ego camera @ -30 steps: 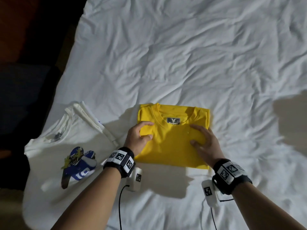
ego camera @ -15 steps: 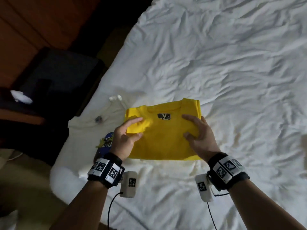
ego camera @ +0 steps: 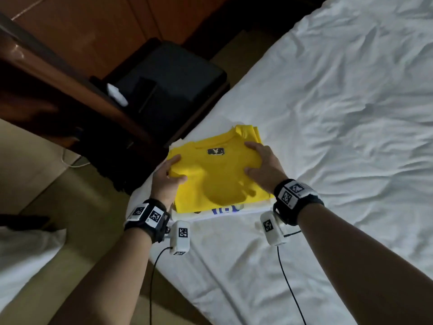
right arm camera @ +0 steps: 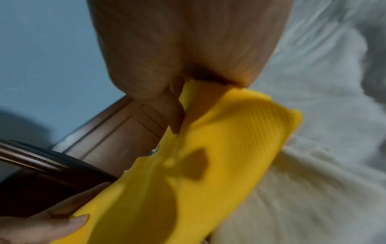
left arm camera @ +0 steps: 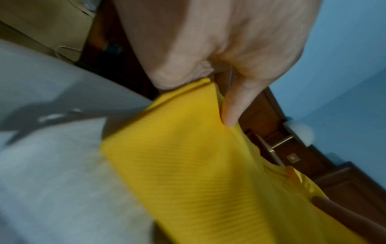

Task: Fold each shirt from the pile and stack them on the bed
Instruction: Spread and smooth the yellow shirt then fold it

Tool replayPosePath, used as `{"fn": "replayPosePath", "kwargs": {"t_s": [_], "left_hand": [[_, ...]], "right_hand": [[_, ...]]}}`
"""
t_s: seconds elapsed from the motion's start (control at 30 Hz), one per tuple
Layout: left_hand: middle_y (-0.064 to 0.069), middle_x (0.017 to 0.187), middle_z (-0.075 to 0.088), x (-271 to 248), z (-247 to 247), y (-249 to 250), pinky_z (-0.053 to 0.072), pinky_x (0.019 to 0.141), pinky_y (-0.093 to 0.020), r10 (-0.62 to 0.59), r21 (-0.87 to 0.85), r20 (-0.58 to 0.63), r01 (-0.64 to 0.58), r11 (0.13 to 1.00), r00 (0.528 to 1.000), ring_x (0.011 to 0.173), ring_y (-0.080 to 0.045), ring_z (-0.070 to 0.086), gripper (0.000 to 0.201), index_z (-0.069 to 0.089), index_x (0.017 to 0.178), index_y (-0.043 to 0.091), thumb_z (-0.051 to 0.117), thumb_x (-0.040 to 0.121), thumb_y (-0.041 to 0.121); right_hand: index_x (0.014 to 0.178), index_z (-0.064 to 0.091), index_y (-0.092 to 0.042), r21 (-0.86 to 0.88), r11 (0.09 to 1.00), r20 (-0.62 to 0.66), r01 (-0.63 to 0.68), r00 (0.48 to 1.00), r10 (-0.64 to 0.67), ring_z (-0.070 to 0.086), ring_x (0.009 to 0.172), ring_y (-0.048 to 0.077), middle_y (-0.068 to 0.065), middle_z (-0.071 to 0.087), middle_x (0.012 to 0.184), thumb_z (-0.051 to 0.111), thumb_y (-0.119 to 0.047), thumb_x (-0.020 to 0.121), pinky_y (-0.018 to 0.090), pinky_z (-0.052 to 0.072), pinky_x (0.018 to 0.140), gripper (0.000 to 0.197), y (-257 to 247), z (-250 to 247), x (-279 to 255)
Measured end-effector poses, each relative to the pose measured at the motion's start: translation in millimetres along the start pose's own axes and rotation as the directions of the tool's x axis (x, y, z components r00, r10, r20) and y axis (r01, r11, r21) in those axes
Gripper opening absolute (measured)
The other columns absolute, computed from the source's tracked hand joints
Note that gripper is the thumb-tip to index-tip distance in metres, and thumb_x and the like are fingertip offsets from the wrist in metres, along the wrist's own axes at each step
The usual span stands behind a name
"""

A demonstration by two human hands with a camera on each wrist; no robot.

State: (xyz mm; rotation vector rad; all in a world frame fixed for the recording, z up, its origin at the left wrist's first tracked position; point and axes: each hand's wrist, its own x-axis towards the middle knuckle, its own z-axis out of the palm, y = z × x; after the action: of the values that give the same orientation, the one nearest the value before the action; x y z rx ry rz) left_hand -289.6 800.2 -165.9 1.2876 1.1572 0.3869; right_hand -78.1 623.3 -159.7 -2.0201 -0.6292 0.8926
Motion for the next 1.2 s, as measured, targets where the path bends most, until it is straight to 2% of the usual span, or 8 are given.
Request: {"fn": "replayPosePath", "kwargs": {"t_s": [0.23, 0.37, 0.6, 0.67, 0.77, 0.87, 1.0, 1.2], "left_hand": [[-0.002, 0.138, 0.060, -3.2, -5.1, -25.6, 0.051, 0.104, -0.052, -0.054, 0.130, -0.057, 0.061, 0.990, 0.997, 0.125, -0.025, 0.059, 0.097, 0.036, 0.151, 0.047, 0.080, 0.080, -0.002], [-0.005, 0.123, 0.060, -5.8, -12.7, -26.5, 0.051, 0.076, -0.025, -0.003, 0.171, -0.141, 0.027, 0.985, 0.990, 0.105, -0.015, 0.063, 0.099, 0.023, 0.158, 0.048, 0.070, 0.089, -0.006], [-0.011, 0.141, 0.049, -15.8, -12.7, -37.7, 0.047, 0.107, -0.047, -0.006, 0.292, -0.146, 0.049, 0.955, 0.989, 0.125, -0.025, 0.053, 0.097, 0.014, 0.161, 0.041, 0.067, 0.092, -0.002], [-0.013, 0.157, 0.031, -21.6, -0.5, -32.4, 0.043, 0.107, -0.045, 0.116, 0.542, -0.152, -0.016, 0.840, 0.982, 0.136, -0.026, 0.038, 0.096, 0.007, 0.163, 0.030, 0.062, 0.091, 0.001], [-0.024, 0.165, 0.018, -33.1, 27.6, -37.5, 0.025, 0.116, -0.058, 0.452, 0.836, 0.099, -0.320, 0.445, 0.887, 0.149, -0.042, 0.022, 0.080, 0.018, 0.161, 0.007, 0.053, 0.091, 0.022], [-0.021, 0.170, 0.005, -33.7, 43.7, -69.3, 0.013, 0.123, -0.061, 0.377, 0.887, 0.336, -0.425, 0.182, 0.863, 0.157, -0.039, 0.006, 0.069, 0.014, 0.162, 0.010, 0.028, 0.104, 0.044], [-0.016, 0.171, -0.005, -27.4, 24.9, -96.9, 0.004, 0.126, -0.056, 0.292, 0.901, 0.390, -0.427, 0.076, 0.873, 0.158, -0.032, -0.006, 0.071, -0.003, 0.164, 0.017, 0.001, 0.106, 0.058], [-0.015, 0.171, -0.003, -38.6, 18.4, -82.7, -0.001, 0.127, -0.053, 0.156, 0.924, 0.341, -0.361, 0.129, 0.927, 0.158, -0.033, -0.002, 0.077, -0.003, 0.163, 0.010, 0.004, 0.104, 0.059]], "right_hand": [[0.158, 0.020, -0.040, -0.033, 0.997, 0.011, -0.075, 0.997, 0.075, 0.048, 0.124, 0.029, 0.003, 0.038, 0.150, 0.071, -0.004, 0.084, 0.042, 0.049, 0.093, 0.097, 26.9, 13.9, -5.3], [0.154, 0.026, -0.043, 0.123, 0.992, -0.055, -0.043, 0.997, 0.050, 0.049, 0.127, 0.028, -0.001, 0.041, 0.147, 0.067, 0.003, 0.086, 0.051, 0.052, 0.099, 0.093, 21.6, 15.6, -9.6], [0.158, 0.021, -0.034, -0.067, 0.995, -0.078, -0.068, 0.995, 0.062, 0.044, 0.122, 0.024, 0.004, 0.036, 0.150, 0.069, -0.006, 0.089, 0.040, 0.045, 0.096, 0.088, 29.5, 33.4, -19.8], [0.158, 0.022, -0.026, -0.312, 0.949, -0.194, -0.039, 0.981, -0.024, 0.037, 0.133, 0.031, 0.009, 0.029, 0.156, 0.066, -0.015, 0.091, 0.047, 0.040, 0.108, 0.081, 24.9, 40.3, -26.5], [0.161, 0.019, -0.019, -0.643, 0.755, -0.153, 0.126, 0.945, -0.287, 0.008, 0.156, 0.033, 0.011, 0.008, 0.170, 0.041, -0.036, 0.103, 0.052, 0.016, 0.123, 0.063, 14.3, 64.7, -41.5], [0.162, 0.019, -0.022, -0.710, 0.633, 0.097, 0.307, 0.934, -0.345, -0.004, 0.158, 0.028, 0.007, 0.003, 0.171, 0.022, -0.047, 0.108, 0.055, 0.009, 0.126, 0.060, 29.7, 93.6, -54.1], [0.164, 0.007, -0.026, -0.769, 0.574, 0.149, 0.283, 0.951, -0.270, -0.004, 0.158, 0.028, 0.005, -0.002, 0.171, 0.017, -0.054, 0.106, 0.053, 0.005, 0.126, 0.064, 72.8, 92.3, -59.2], [0.163, -0.002, -0.024, -0.795, 0.582, 0.112, 0.172, 0.984, -0.138, -0.012, 0.157, 0.025, 0.003, -0.013, 0.170, 0.008, -0.055, 0.104, 0.053, -0.002, 0.126, 0.068, 70.3, 72.1, -67.8]]}}
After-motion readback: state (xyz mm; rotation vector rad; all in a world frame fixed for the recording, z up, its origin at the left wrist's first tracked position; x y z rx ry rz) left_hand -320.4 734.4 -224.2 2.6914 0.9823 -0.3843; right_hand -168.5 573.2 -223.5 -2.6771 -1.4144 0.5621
